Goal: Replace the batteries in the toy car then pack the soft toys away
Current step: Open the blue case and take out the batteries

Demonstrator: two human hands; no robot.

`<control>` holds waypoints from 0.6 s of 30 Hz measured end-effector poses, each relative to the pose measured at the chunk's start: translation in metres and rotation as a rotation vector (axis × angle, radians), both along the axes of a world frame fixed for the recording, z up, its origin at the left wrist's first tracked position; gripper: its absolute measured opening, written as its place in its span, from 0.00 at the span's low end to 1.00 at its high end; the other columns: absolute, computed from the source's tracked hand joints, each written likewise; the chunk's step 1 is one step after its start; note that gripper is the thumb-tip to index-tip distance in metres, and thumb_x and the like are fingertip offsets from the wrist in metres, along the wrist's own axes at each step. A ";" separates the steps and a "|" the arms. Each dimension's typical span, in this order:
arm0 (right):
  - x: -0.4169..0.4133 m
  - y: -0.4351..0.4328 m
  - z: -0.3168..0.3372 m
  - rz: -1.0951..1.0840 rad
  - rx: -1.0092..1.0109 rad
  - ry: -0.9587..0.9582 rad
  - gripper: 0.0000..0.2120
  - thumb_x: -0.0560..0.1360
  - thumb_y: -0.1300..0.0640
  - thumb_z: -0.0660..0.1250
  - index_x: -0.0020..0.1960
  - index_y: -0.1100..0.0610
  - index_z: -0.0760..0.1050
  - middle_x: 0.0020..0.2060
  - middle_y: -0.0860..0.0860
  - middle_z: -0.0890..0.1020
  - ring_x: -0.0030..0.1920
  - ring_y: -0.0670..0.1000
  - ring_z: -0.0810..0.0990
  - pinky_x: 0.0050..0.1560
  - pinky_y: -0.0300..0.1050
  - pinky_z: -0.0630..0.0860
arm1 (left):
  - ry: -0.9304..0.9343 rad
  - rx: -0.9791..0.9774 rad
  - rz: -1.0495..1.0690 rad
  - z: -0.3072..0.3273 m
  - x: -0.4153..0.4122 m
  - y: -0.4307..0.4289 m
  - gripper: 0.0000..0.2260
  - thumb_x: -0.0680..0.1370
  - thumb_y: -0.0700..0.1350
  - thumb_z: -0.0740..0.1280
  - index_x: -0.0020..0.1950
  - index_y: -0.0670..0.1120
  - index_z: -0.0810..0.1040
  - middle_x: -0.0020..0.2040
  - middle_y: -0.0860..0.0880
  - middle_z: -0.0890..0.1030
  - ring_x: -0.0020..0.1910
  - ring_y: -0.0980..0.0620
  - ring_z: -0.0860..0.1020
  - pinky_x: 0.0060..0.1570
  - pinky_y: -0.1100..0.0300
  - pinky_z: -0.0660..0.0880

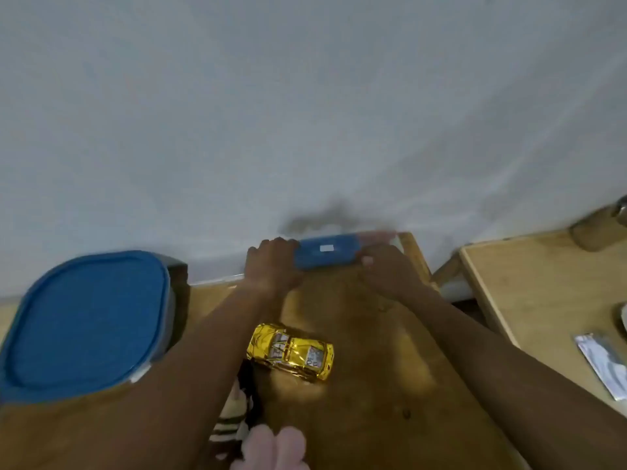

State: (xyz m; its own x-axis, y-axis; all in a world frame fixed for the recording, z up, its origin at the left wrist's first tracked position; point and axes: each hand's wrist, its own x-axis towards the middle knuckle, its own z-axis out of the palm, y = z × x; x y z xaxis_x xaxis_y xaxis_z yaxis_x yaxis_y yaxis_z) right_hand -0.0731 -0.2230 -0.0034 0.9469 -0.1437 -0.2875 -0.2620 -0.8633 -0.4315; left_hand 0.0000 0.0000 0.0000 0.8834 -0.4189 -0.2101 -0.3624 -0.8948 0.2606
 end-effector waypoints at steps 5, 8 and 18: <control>0.028 0.008 -0.031 0.119 -0.150 -0.174 0.22 0.70 0.55 0.67 0.65 0.52 0.77 0.64 0.55 0.78 0.63 0.57 0.77 0.65 0.52 0.72 | -0.116 0.004 0.026 -0.039 0.008 -0.009 0.32 0.72 0.53 0.71 0.75 0.51 0.67 0.70 0.48 0.73 0.69 0.45 0.70 0.68 0.48 0.63; 0.045 0.019 -0.044 0.242 -0.209 -0.177 0.26 0.69 0.56 0.69 0.67 0.52 0.75 0.66 0.56 0.77 0.64 0.59 0.76 0.65 0.55 0.72 | -0.153 -0.034 0.028 -0.059 0.009 -0.009 0.32 0.71 0.53 0.71 0.74 0.50 0.68 0.70 0.47 0.71 0.69 0.45 0.68 0.69 0.48 0.59; 0.044 0.034 -0.059 0.425 -0.518 -0.028 0.28 0.60 0.48 0.79 0.59 0.52 0.82 0.58 0.56 0.83 0.52 0.60 0.84 0.42 0.52 0.82 | -0.210 -0.108 -0.002 -0.073 0.008 0.001 0.29 0.70 0.46 0.74 0.71 0.49 0.73 0.67 0.48 0.74 0.66 0.46 0.73 0.67 0.48 0.52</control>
